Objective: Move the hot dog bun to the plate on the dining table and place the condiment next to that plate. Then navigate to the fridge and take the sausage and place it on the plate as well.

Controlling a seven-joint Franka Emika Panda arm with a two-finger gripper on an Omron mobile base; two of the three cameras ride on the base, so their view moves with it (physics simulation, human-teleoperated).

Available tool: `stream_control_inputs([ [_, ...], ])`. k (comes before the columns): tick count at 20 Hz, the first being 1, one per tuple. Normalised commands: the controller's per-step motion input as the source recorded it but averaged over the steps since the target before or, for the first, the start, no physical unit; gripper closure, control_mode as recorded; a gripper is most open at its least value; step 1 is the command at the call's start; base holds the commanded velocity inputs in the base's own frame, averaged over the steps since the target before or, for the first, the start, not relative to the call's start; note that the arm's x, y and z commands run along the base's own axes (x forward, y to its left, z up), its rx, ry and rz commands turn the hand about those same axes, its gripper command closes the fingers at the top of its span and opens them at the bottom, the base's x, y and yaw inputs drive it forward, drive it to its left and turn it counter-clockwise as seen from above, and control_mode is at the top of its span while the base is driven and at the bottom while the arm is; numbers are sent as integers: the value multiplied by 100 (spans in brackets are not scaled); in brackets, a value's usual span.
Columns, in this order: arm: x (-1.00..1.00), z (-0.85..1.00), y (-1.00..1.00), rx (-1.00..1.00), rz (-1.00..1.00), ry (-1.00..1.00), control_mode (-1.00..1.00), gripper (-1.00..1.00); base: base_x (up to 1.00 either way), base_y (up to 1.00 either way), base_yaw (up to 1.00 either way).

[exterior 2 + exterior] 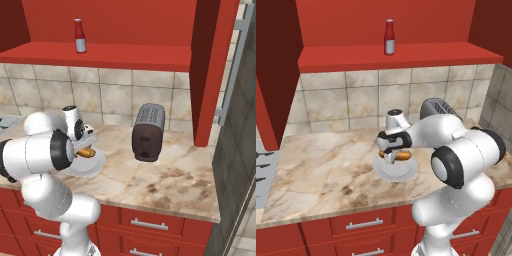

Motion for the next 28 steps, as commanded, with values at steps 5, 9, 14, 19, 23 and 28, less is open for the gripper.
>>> stream_control_inputs([
  [5, -15, 100, -6, 4, 0, -11, -100, 100, 0, 0, 0],
  [9, -6, 100, -6, 0, 0, -11, -100, 100, 0, 0, 0],
  [14, -9, 94, -4, 0, 0, -8, -100, 100, 0, 0, 0],
  [19, -38, 73, -13, 0, -4, -4, -100, 100, 0, 0, 0],
  [23, -70, 44, -16, 3, -9, -13, -100, 100, 0, 0, 0],
  [28, -81, 53, -12, 0, -1, -25, -100, 100, 0, 0, 0],
])
